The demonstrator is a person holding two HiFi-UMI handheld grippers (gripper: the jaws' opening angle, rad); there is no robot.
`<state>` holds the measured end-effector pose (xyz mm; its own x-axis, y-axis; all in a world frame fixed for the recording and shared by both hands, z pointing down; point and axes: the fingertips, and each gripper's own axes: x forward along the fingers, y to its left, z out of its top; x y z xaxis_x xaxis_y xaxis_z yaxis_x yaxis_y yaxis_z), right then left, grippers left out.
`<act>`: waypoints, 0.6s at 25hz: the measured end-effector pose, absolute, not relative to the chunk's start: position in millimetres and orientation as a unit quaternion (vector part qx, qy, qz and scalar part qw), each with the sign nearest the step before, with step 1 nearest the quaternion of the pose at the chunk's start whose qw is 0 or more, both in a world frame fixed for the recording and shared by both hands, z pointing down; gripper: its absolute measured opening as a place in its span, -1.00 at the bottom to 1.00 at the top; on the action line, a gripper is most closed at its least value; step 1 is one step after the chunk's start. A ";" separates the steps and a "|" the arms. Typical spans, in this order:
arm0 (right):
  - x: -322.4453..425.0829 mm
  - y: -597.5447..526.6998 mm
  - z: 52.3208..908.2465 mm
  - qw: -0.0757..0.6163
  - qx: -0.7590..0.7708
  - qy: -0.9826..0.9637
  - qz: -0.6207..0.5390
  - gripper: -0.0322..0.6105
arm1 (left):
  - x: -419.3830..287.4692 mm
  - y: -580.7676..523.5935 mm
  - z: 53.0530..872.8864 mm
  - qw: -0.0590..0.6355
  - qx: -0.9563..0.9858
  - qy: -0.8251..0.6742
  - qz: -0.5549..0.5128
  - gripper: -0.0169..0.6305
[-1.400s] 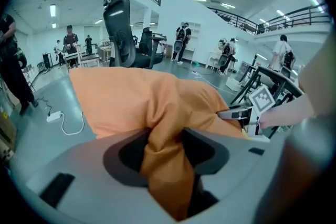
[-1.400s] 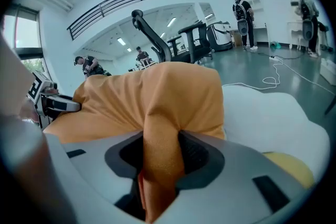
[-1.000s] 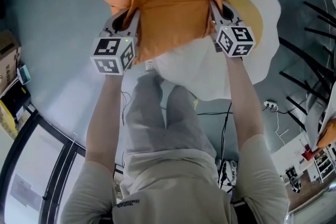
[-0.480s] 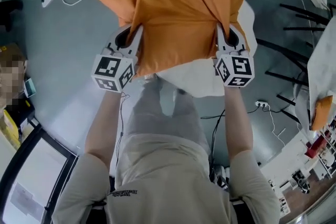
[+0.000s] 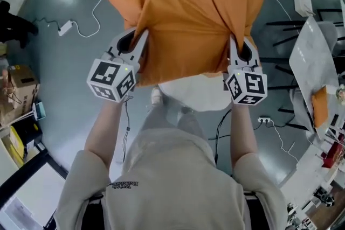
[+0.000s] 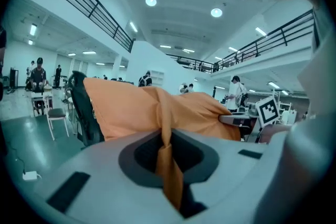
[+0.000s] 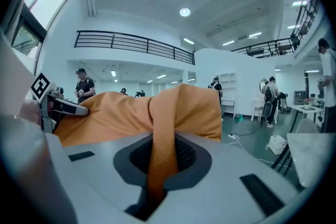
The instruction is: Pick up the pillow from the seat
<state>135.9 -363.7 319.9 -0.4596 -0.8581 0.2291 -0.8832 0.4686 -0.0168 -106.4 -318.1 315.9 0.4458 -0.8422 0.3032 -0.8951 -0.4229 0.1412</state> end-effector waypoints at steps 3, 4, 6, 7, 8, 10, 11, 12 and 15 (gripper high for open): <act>145.0 -348.9 263.6 0.070 0.514 -0.854 0.035 -0.84 | -98.6 -305.1 262.6 0.115 0.844 -0.519 0.068 -0.83; 148.1 -343.5 245.3 0.061 0.514 -0.855 0.024 -0.84 | -96.1 -299.9 245.3 0.106 0.847 -0.517 0.057 -0.83; 154.6 -330.9 210.3 0.041 0.514 -0.857 0.003 -0.83 | -90.7 -288.5 212.1 0.083 0.853 -0.513 0.040 -0.83; 157.5 -323.9 193.8 0.031 0.514 -0.857 -0.008 -0.83 | -88.4 -282.6 196.2 0.070 0.856 -0.511 0.033 -0.83; 160.0 -316.4 178.1 0.021 0.514 -0.857 -0.018 -0.83 | -86.6 -276.4 180.7 0.058 0.858 -0.510 0.026 -0.83; 164.1 -300.3 150.2 0.005 0.513 -0.858 -0.035 -0.83 | -83.5 -262.5 151.8 0.036 0.860 -0.509 0.016 -0.83; 166.1 -292.9 138.2 -0.002 0.512 -0.858 -0.043 -0.83 | -81.8 -255.7 138.9 0.024 0.861 -0.508 0.012 -0.83; 168.1 -286.4 127.5 -0.007 0.511 -0.858 -0.050 -0.82 | -80.1 -249.7 127.5 0.012 0.862 -0.507 0.008 -0.83; 173.3 -269.8 104.1 -0.020 0.512 -0.856 -0.072 -0.80 | -76.3 -234.4 102.7 -0.019 0.867 -0.497 -0.005 -0.83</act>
<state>173.3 -269.8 104.1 -0.4748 -0.8735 -0.1081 -0.8792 0.4651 0.1037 -76.3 -234.4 102.7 0.5056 -0.8623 -0.0280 -0.8627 -0.5049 -0.0283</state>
